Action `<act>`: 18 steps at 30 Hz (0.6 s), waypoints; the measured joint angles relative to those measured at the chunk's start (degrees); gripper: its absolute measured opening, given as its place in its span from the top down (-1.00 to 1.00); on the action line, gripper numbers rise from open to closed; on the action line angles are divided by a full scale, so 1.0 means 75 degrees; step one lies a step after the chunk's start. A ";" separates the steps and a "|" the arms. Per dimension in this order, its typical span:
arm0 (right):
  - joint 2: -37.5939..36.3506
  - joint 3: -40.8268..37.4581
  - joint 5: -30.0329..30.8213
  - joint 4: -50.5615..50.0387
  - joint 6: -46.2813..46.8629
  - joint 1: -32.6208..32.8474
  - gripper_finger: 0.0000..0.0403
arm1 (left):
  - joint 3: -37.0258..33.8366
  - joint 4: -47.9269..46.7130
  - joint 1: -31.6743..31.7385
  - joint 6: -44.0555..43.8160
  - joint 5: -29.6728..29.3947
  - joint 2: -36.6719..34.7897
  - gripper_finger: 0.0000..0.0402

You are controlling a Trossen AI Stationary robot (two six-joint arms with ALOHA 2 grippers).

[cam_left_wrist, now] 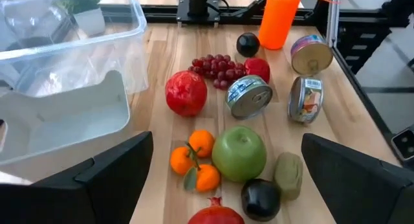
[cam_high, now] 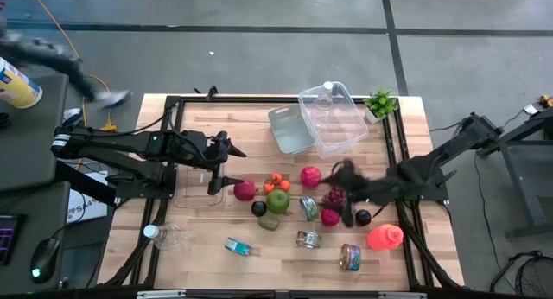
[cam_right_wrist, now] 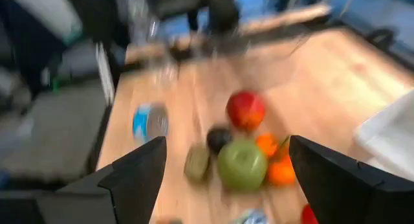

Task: Pick & Place Food Item
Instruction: Put the top green tuna can into the white bin

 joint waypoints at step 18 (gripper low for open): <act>0.2417 0.0898 -0.1114 -0.1914 0.2716 -0.0847 -0.56 | 0.0000 0.0009 0.0000 -0.1028 -0.0006 0.0000 -0.92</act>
